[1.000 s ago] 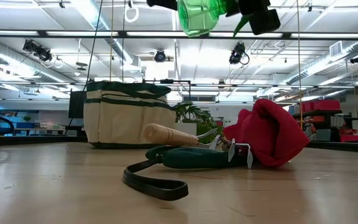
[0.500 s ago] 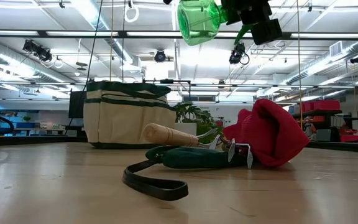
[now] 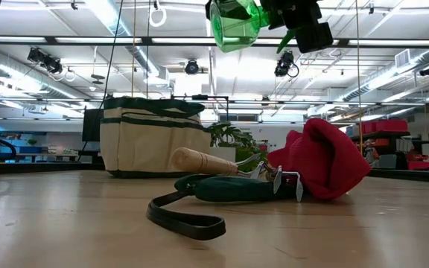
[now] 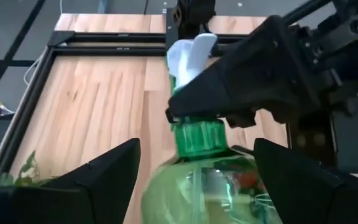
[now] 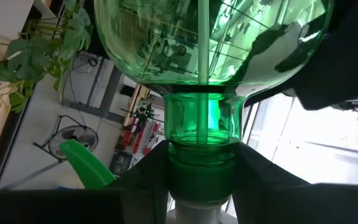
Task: Pick & Place Garden tools in Gardening bag
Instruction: Put the green spray bottle into the gardening bag
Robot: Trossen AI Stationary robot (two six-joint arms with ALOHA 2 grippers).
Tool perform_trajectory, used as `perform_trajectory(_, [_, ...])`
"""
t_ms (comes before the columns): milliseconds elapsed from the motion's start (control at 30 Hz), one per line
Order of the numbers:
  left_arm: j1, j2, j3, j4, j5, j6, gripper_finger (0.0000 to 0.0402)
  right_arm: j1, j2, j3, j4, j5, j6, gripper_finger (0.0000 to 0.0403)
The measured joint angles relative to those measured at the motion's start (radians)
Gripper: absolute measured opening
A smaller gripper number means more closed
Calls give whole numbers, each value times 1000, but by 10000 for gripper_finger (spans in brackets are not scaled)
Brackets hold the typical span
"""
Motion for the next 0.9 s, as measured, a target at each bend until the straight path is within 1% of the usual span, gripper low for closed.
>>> perform_trajectory(67, [0, 8, 3, 16, 5, -13, 319, -1, 0, -4, 1, 0, 0, 122])
perform_trajectory(233, [0, 32, 0, 37, 57, -42, 319, -4, 0, -5, 3, 1, 0, 122])
perform_trajectory(500, [-5, 74, 2, 45, 60, -43, 319, -4, 0, -6, 7, -8, -5, 122])
perform_trajectory(700, [-5, 80, 2, 41, 59, -40, 319, -4, 3, -24, 10, 1, -4, 122])
perform_trajectory(800, [-4, 85, 2, 29, 96, -41, 319, 2, 3, -26, 10, -8, -18, 122])
perform_trajectory(900, [-4, 95, 3, 23, 161, -39, 319, 13, 3, -26, 10, -11, -19, 122])
